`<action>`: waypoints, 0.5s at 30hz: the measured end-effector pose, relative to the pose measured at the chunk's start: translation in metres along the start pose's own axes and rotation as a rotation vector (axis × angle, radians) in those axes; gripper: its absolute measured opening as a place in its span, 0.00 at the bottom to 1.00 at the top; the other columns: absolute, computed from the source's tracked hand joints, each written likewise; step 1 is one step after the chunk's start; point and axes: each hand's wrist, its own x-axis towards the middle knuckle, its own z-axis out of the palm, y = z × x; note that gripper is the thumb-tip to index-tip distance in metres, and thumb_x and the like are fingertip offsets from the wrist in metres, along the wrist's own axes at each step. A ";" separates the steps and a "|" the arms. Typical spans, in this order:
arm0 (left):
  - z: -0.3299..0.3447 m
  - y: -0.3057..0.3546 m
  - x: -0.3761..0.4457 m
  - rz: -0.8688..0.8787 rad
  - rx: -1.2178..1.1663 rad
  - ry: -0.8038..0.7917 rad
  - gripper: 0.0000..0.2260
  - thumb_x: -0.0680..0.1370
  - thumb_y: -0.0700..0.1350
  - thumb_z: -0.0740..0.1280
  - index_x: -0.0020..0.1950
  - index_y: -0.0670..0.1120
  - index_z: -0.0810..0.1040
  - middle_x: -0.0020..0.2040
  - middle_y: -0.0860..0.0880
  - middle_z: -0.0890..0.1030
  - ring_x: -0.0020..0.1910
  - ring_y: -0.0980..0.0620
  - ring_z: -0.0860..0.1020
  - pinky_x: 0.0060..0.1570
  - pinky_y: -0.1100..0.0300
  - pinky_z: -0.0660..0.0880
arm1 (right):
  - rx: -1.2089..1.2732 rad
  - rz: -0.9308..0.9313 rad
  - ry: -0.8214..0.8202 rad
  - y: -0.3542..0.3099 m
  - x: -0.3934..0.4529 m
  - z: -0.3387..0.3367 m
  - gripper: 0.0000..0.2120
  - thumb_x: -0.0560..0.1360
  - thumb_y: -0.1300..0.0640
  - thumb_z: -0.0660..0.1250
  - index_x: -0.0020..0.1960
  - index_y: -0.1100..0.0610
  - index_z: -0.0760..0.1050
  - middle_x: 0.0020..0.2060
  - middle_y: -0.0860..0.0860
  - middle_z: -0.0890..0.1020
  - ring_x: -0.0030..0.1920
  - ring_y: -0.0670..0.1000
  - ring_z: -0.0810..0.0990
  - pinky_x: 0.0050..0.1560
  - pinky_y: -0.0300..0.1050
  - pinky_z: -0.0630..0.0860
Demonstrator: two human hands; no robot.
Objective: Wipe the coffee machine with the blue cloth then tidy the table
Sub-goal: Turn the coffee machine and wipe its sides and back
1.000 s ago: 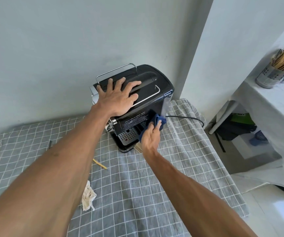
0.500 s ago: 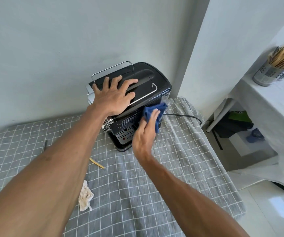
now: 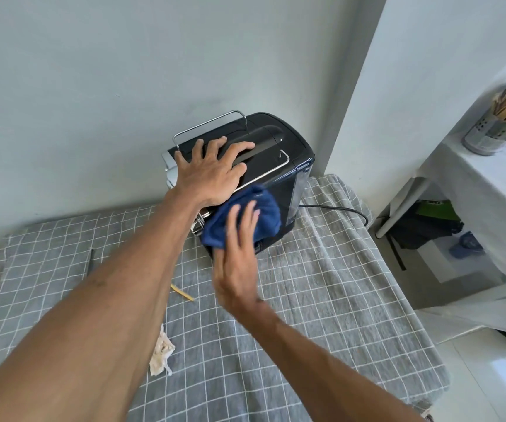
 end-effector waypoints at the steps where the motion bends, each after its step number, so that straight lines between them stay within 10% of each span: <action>1: -0.001 0.000 -0.001 0.004 -0.007 -0.005 0.20 0.83 0.59 0.47 0.73 0.77 0.51 0.83 0.53 0.51 0.82 0.41 0.48 0.72 0.27 0.43 | -0.041 -0.076 -0.070 0.002 -0.015 0.006 0.35 0.81 0.62 0.51 0.84 0.51 0.40 0.83 0.55 0.40 0.83 0.62 0.40 0.80 0.63 0.51; 7: -0.004 -0.001 -0.003 0.008 -0.005 -0.023 0.20 0.84 0.58 0.47 0.74 0.77 0.51 0.83 0.53 0.51 0.82 0.42 0.47 0.73 0.28 0.42 | -0.083 -0.071 0.041 0.026 0.007 -0.021 0.29 0.84 0.65 0.50 0.82 0.63 0.45 0.83 0.59 0.44 0.82 0.65 0.47 0.72 0.72 0.66; 10: -0.006 -0.001 -0.003 0.004 -0.010 -0.039 0.20 0.84 0.59 0.47 0.74 0.76 0.52 0.83 0.53 0.51 0.82 0.43 0.47 0.73 0.28 0.42 | 0.006 0.142 0.115 0.010 0.032 -0.018 0.31 0.84 0.61 0.50 0.84 0.57 0.43 0.83 0.57 0.40 0.83 0.59 0.39 0.80 0.63 0.54; 15: -0.017 -0.017 0.002 0.021 0.016 -0.127 0.19 0.82 0.66 0.47 0.70 0.83 0.48 0.83 0.60 0.51 0.81 0.46 0.50 0.74 0.34 0.47 | -0.112 -0.198 -0.113 0.001 -0.016 0.007 0.33 0.82 0.62 0.53 0.84 0.57 0.45 0.83 0.59 0.40 0.82 0.67 0.41 0.81 0.63 0.49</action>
